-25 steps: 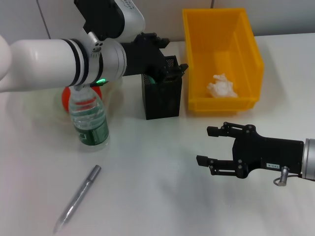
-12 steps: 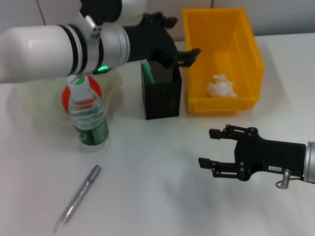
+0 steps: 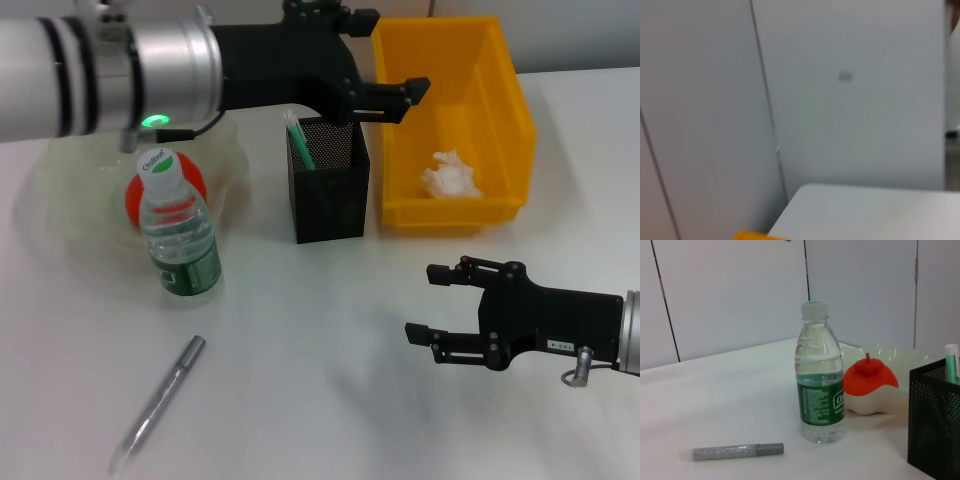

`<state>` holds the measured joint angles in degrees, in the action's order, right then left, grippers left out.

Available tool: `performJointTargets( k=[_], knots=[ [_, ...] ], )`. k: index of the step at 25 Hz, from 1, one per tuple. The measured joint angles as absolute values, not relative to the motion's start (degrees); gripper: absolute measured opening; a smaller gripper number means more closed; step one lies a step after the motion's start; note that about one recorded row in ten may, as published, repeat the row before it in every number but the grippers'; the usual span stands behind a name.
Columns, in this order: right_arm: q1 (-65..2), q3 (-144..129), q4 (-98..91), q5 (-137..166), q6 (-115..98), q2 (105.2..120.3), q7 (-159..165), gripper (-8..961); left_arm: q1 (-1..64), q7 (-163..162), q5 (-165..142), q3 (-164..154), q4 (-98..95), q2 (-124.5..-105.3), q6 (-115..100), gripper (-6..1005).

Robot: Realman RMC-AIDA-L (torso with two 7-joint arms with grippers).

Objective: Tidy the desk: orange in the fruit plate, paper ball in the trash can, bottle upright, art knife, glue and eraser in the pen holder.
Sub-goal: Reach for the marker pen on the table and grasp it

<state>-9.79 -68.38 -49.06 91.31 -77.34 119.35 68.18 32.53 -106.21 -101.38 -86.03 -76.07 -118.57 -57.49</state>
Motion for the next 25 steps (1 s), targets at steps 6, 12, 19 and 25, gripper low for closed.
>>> performJointTargets(
  k=[6, 12, 19, 25],
  knots=[
    [-9.8, -67.0, -49.0, 91.3, -79.0, 119.36, 67.5, 784, 29.8, -104.0, -97.6, -80.1, -76.9, -118.47, -66.1, 863],
    [-9.8, -59.0, -48.8, 91.3, -88.3, 119.34, 66.1, 784, 26.8, -101.9, -96.6, -77.9, -76.6, -118.45, -71.7, 863],
    [-9.7, -51.1, -47.8, 91.2, -96.0, 119.19, 64.6, 785, 24.0, -99.5, -94.2, -76.7, -76.6, -118.38, -78.5, 863],
    [-9.5, -50.5, -47.8, 91.7, -96.5, 119.18, 64.5, 785, 21.0, -98.7, -94.1, -76.6, -77.0, -118.29, -84.1, 863]
  ],
)
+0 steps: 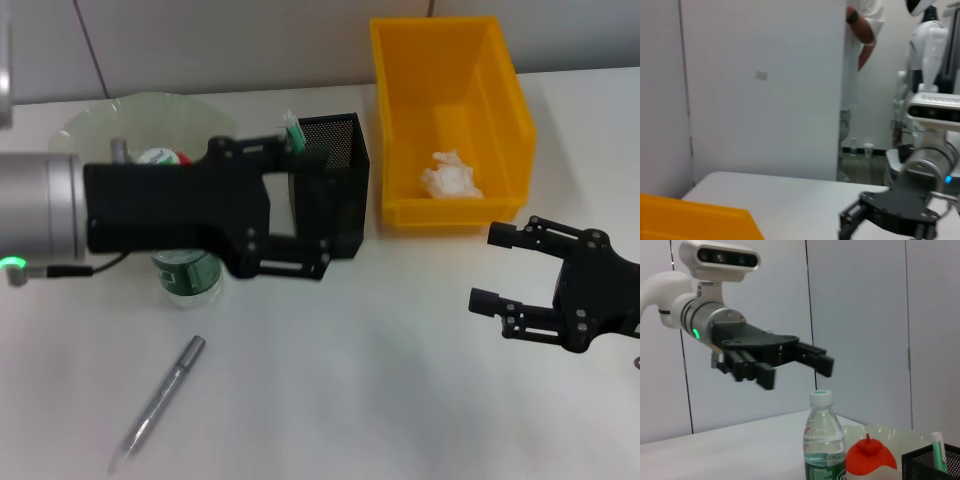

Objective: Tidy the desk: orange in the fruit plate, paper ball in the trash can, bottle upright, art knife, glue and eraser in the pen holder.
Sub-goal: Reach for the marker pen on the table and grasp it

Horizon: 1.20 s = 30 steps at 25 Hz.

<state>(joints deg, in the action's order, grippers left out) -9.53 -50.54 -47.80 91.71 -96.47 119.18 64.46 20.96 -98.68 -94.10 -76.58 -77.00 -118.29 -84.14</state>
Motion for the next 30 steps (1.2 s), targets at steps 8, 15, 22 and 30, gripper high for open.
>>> performJointTargets(
  k=[8, 15, 22, 30],
  knots=[
    [-9.9, -50.6, -48.1, 91.8, -96.5, 119.09, 64.3, 785, 19.2, -94.4, -94.3, -76.5, -75.8, -118.35, -87.2, 863],
    [-10.2, -50.5, -48.2, 91.8, -96.4, 119.09, 64.3, 784, 18.4, -94.0, -95.7, -75.8, -74.0, -118.26, -86.3, 862],
    [-10.9, -50.4, -48.3, 91.8, -96.1, 119.09, 64.7, 784, 18.5, -94.0, -101.7, -76.2, -73.5, -118.46, -85.3, 862],
    [-11.1, -50.4, -48.2, 91.8, -95.8, 119.09, 64.7, 784, 18.4, -93.9, -102.9, -76.0, -73.5, -118.36, -85.0, 862]
  ],
)
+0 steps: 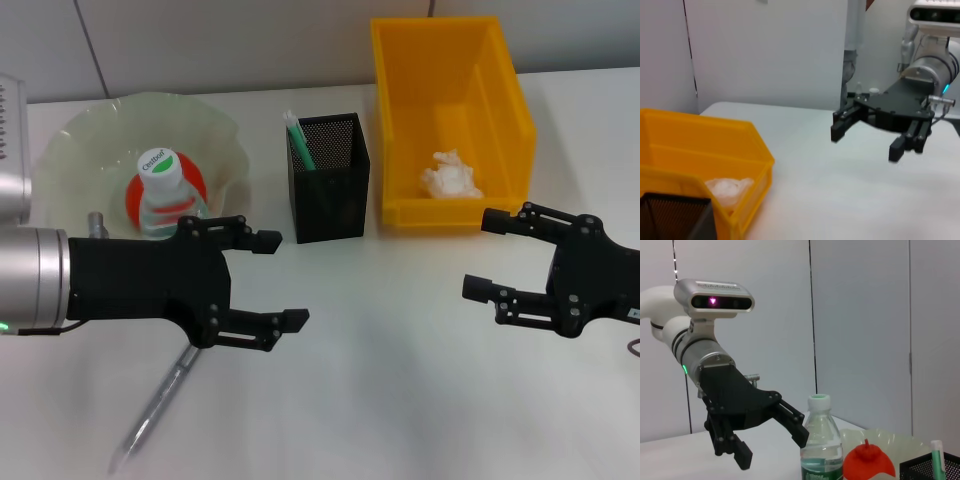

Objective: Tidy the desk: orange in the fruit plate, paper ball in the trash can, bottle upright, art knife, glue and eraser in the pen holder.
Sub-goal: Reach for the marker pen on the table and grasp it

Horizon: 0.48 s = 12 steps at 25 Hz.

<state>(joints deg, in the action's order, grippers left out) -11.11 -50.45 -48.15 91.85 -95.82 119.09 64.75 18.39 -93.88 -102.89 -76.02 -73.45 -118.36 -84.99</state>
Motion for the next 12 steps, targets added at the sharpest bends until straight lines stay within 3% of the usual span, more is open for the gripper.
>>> performJointTargets(
  k=[12],
  knots=[
    [-11.3, -50.5, -48.0, 91.8, -95.2, 119.09, 64.9, 785, 18.1, -95.1, -107.1, -76.5, -73.7, -118.45, -85.3, 862]
  ],
)
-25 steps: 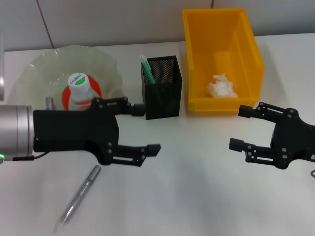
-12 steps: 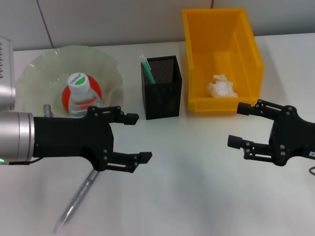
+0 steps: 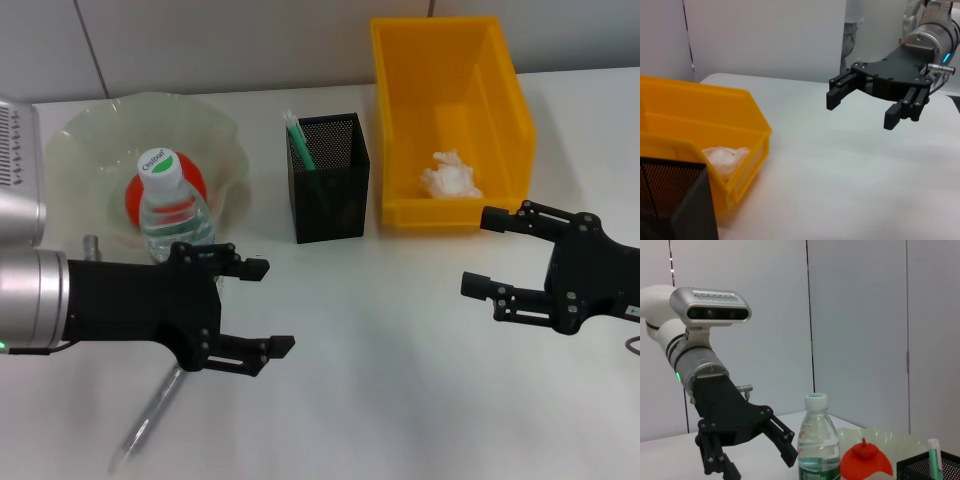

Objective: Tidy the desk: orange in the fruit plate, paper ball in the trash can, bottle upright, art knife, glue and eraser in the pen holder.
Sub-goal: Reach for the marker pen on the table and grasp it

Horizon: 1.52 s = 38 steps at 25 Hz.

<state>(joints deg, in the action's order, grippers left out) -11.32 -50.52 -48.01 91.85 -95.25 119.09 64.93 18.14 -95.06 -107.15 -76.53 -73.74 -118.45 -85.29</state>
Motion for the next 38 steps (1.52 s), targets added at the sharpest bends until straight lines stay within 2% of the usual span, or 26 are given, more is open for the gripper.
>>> performJointTargets(
  k=[21, 38],
  knots=[
    [-12.7, -51.0, -47.6, 91.8, -95.2, 119.09, 65.1, 784, 17.0, -113.0, -124.5, -76.0, -78.8, -118.41, -84.2, 861],
    [-12.9, -50.7, -46.1, 91.9, -94.5, 119.11, 64.7, 784, 20.5, -127.9, -140.5, -85.5, -85.7, -118.46, -87.2, 861]
  ],
)
